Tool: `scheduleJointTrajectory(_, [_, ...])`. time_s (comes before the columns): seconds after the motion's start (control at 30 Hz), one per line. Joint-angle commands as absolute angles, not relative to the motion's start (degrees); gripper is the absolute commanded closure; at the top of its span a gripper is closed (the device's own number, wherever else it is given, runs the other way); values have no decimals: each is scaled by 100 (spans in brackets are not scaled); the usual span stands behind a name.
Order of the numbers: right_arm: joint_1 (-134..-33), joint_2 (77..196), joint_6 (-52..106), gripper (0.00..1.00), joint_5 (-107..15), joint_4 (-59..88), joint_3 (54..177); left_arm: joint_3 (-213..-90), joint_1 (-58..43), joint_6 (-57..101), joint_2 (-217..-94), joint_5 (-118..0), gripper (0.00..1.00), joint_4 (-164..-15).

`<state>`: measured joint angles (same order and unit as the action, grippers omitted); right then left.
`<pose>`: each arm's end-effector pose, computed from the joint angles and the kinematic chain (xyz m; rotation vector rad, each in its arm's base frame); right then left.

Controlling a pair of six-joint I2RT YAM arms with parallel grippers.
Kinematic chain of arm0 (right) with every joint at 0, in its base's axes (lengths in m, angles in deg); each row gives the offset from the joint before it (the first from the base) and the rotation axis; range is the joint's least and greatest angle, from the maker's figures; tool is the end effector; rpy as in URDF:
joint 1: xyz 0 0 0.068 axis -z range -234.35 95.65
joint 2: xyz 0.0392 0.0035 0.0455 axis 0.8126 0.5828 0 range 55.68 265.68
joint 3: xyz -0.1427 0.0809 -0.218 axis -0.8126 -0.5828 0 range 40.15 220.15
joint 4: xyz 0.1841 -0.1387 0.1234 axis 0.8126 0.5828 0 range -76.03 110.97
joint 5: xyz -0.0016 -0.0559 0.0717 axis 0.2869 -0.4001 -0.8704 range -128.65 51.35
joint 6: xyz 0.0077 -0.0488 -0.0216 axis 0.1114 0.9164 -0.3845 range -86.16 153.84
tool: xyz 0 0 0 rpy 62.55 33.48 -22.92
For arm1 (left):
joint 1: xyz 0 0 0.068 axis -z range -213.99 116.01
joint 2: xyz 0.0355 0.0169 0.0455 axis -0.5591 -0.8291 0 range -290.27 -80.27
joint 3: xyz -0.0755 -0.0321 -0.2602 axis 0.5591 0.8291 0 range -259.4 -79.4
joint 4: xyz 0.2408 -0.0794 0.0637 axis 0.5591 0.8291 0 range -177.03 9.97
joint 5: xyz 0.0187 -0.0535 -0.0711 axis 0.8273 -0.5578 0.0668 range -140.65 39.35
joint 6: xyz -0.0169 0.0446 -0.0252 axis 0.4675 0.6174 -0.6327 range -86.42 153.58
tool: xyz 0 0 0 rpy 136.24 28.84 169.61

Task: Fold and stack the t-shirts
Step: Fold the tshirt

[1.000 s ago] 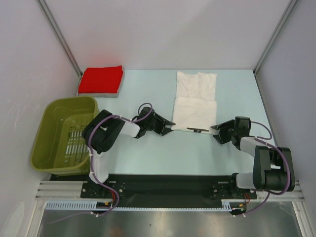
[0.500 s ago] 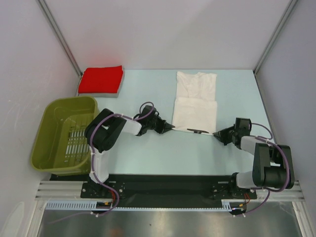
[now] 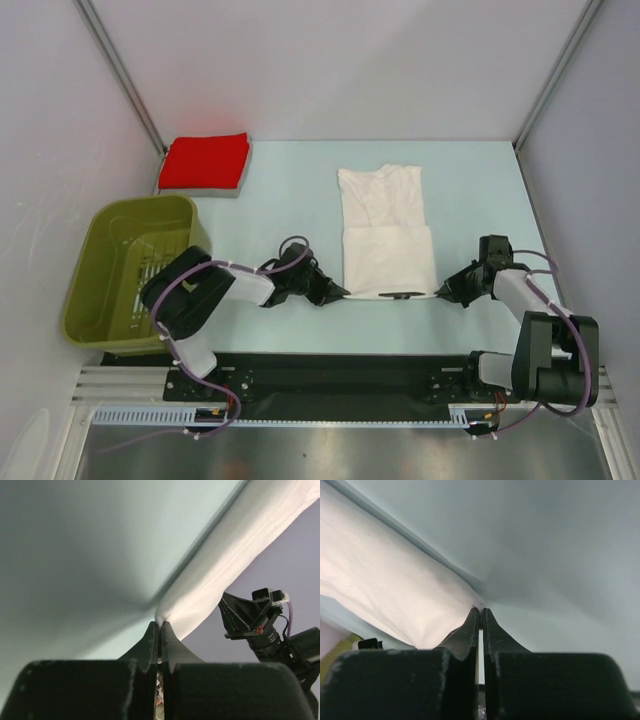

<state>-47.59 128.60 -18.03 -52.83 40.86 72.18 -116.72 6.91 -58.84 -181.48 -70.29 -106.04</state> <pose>0.2076 -0.0158 0.1504 1.3251 2.5006 0.5380 0.2258 -0.2115 0.1030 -1.0538 2.6555 -1.2823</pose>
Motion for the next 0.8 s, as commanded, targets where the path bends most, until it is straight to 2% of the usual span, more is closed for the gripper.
scheduleJointTrajectory(0.0, [-4881,12398,-1529,100,-5000,5307,7487,-11158,845,-6169,-17364,-6832,100,-10303])
scheduleJointTrajectory(0.23, [-5189,11861,-1503,100,-4753,6431,7759,-10296,1083,-6600,-16028,-6664,100,-9961])
scheduleJointTrajectory(0.43, [-5312,11220,-1397,100,-4683,7109,8084,-10392,1258,-6600,-15262,-6664,100,-9047])
scheduleJointTrajectory(0.57, [-5321,11157,-1230,100,-4753,7022,8584,-10996,1303,-6241,-15146,-6647,100,-8275])
scheduleJointTrajectory(0.77, [-5339,12325,-738,100,-4805,6478,9929,-12437,899,-5090,-15550,-6322,100,-7526])
